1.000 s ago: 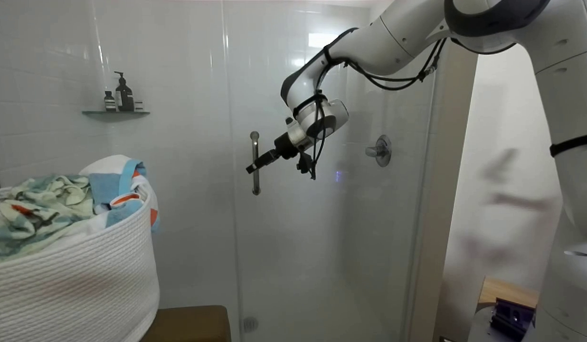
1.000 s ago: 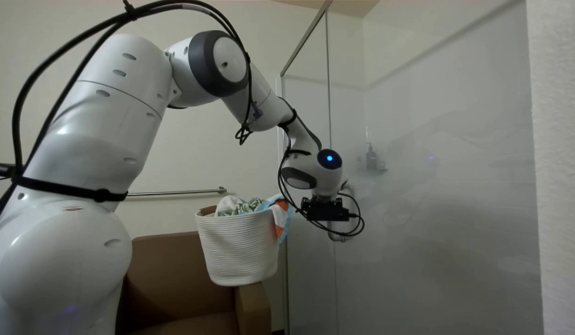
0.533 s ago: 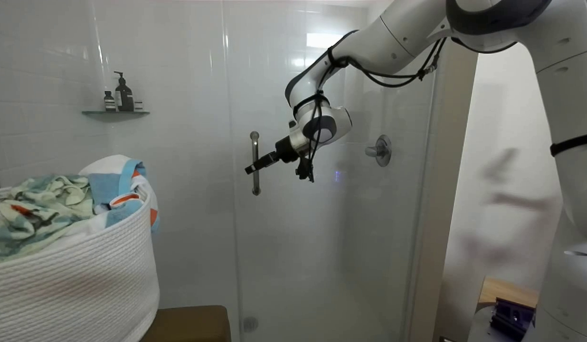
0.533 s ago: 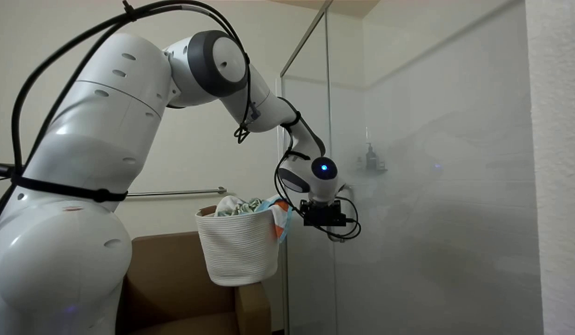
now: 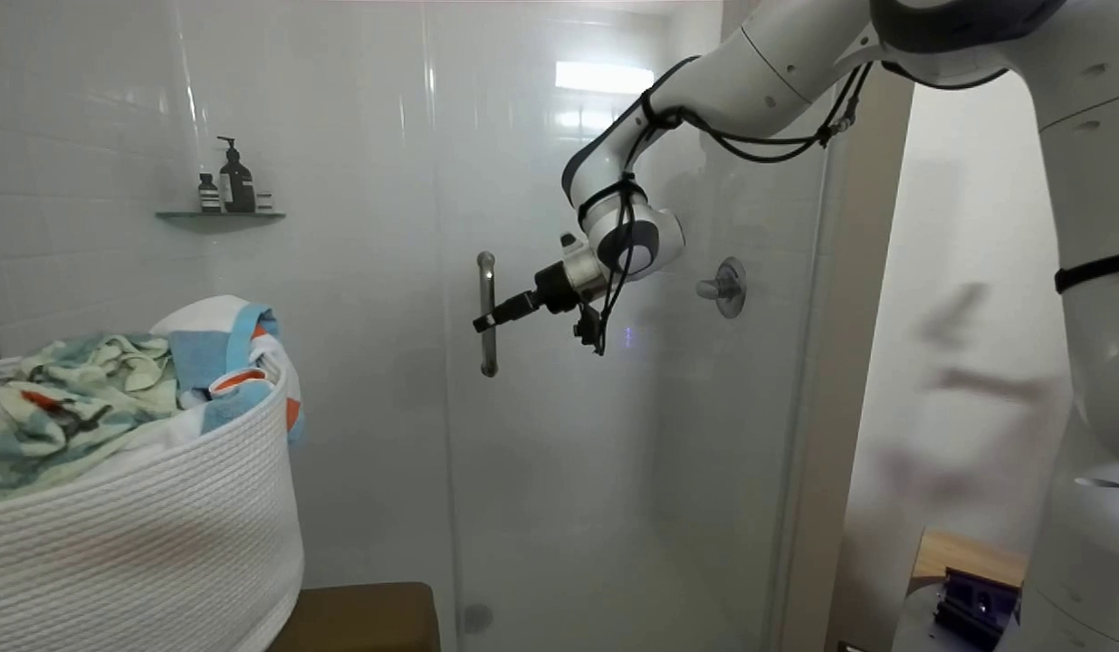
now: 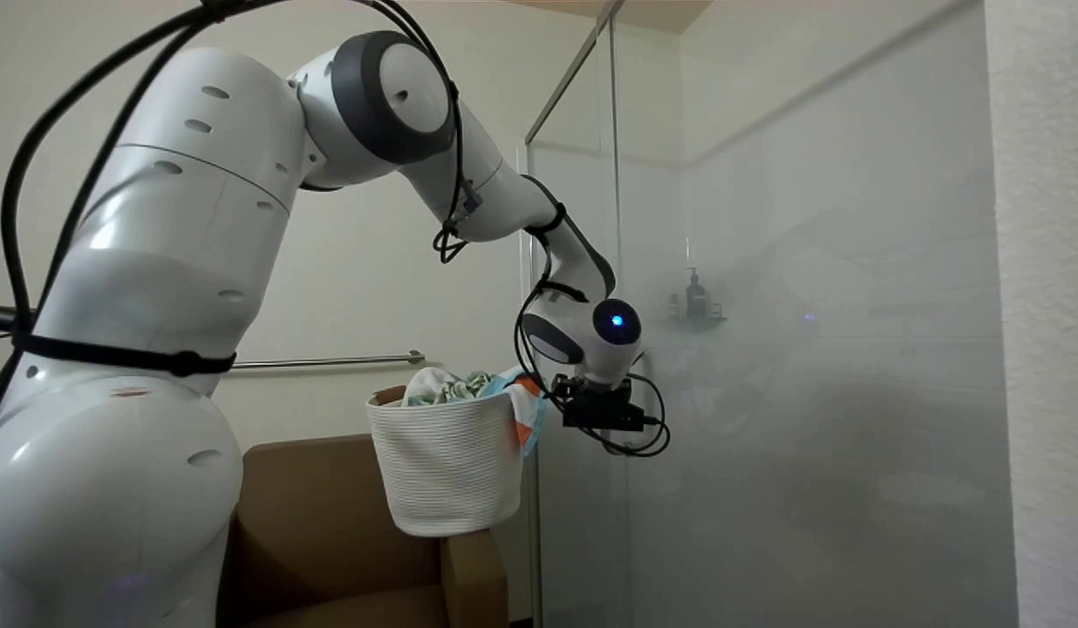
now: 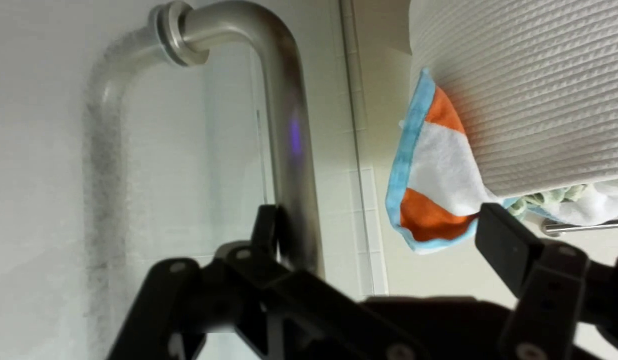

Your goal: Open the shower door

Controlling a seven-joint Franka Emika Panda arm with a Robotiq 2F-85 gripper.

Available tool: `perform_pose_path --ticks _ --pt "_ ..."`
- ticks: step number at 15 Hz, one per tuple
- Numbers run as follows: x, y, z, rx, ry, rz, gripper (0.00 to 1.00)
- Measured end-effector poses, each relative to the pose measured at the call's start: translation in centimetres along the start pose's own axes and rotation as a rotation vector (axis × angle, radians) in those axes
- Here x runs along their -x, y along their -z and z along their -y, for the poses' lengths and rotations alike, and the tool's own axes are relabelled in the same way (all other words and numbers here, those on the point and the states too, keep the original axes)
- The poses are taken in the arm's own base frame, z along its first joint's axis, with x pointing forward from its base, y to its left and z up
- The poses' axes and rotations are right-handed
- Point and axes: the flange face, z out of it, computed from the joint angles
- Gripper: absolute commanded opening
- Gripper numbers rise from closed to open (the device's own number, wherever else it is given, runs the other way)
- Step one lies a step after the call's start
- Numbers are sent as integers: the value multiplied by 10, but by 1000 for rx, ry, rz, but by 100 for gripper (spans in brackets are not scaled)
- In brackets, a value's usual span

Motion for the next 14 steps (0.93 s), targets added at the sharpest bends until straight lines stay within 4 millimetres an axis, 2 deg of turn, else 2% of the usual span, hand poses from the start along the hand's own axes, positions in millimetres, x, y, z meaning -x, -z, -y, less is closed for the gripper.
perform_pose_path --ticks 8,14 --pt "16 27 47 -70 7 31 100" --pt "26 45 66 -139 45 56 100"
